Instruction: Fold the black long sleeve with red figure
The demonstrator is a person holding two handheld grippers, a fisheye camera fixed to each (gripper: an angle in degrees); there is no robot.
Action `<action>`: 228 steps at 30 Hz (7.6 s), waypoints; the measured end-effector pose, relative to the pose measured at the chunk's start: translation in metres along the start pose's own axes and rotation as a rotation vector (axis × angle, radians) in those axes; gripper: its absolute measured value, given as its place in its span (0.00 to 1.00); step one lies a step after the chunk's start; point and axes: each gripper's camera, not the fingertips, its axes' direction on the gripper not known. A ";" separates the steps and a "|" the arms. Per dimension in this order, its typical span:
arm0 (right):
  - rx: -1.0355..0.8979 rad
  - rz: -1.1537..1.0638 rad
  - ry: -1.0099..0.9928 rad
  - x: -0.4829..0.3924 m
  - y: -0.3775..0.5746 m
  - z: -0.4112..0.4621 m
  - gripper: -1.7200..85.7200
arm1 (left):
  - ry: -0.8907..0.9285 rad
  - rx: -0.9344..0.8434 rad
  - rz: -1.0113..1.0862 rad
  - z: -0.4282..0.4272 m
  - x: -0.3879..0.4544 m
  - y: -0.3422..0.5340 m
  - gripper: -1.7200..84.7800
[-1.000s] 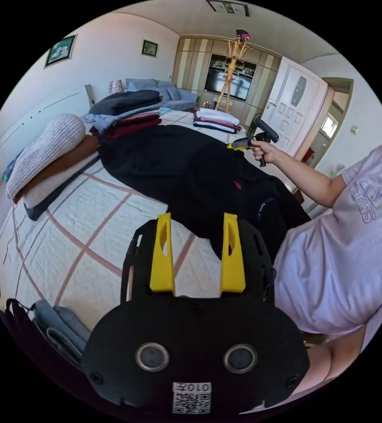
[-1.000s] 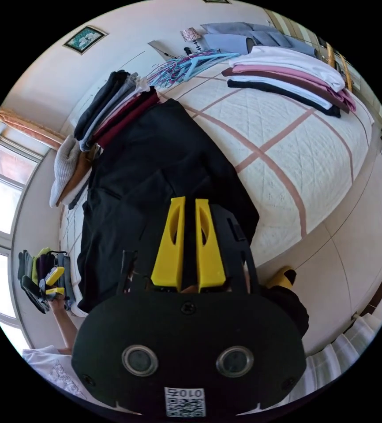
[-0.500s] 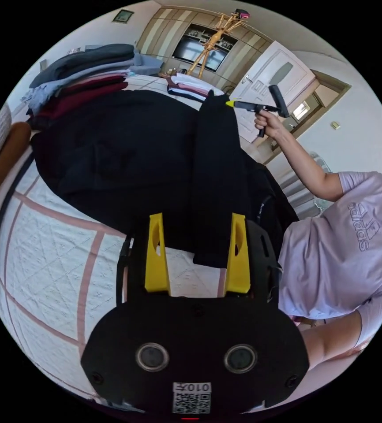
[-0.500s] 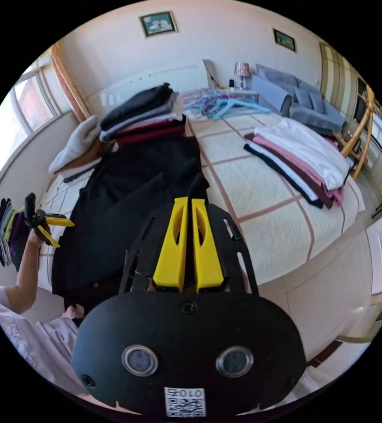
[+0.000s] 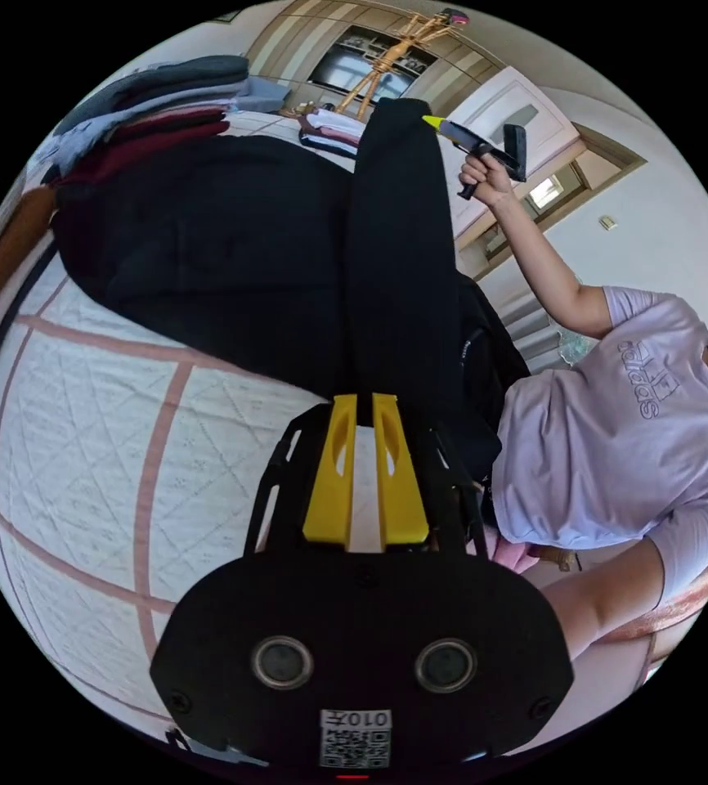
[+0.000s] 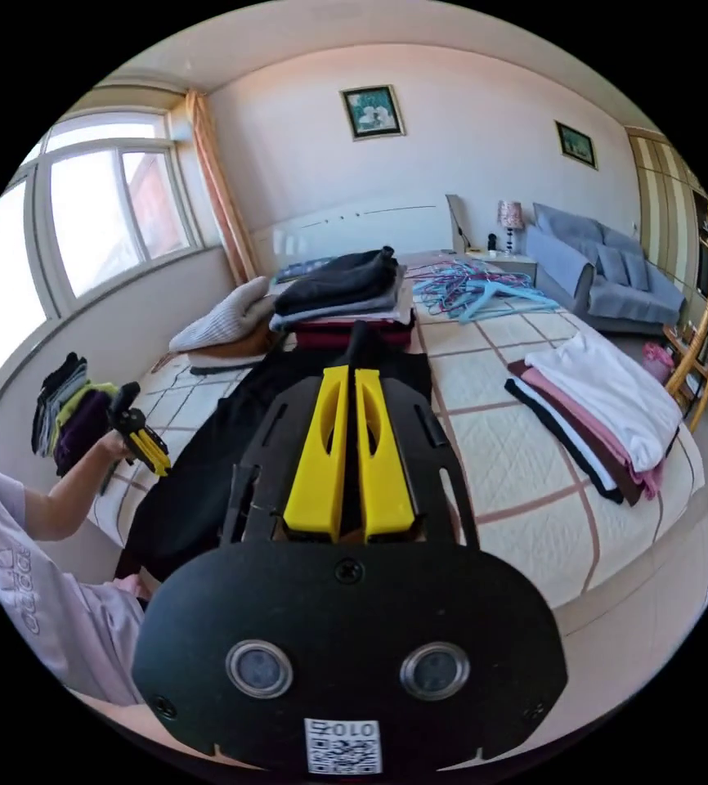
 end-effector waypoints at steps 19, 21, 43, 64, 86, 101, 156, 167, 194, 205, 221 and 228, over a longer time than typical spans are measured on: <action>-0.321 -0.023 0.289 -0.070 0.099 0.090 0.06 | -0.375 0.175 0.070 0.029 0.171 0.025 0.14; -0.427 -0.026 0.271 -0.076 0.113 0.123 0.06 | -0.407 0.112 0.080 0.061 0.178 0.012 0.14; -0.470 -0.689 0.148 -0.208 0.349 -0.019 0.13 | -0.780 -0.042 0.437 0.170 0.354 0.092 0.19; -0.365 -0.670 0.183 -0.254 0.350 -0.018 0.04 | -0.528 0.016 0.413 0.222 0.318 0.049 0.19; -0.451 -0.592 0.180 -0.231 0.222 -0.011 0.04 | -0.612 0.095 0.250 0.163 0.291 0.025 0.03; -0.468 -0.300 0.211 -0.127 0.143 0.065 0.09 | -0.188 0.019 -0.197 0.043 0.040 -0.085 0.02; -0.322 -0.473 -0.184 0.047 0.275 -0.057 0.06 | -0.492 -0.031 -0.021 0.077 0.146 -0.081 0.22; -0.299 -0.387 -0.173 0.063 0.303 -0.053 0.06 | -0.819 0.052 -0.141 0.091 0.212 -0.045 0.20; -0.320 -0.343 -0.162 0.043 0.347 -0.044 0.07 | -0.472 0.049 -0.006 0.075 0.222 -0.038 0.19; -0.231 -0.332 -0.132 0.022 0.358 -0.065 0.07 | -0.468 0.141 0.113 0.065 0.276 0.004 0.09; -0.008 -0.565 -0.095 -0.093 0.362 -0.195 0.07 | -0.787 0.110 0.383 -0.020 0.454 0.067 0.08; -0.102 -0.673 -0.054 -0.128 0.341 -0.194 0.07 | -0.755 0.206 0.319 -0.043 0.439 0.087 0.08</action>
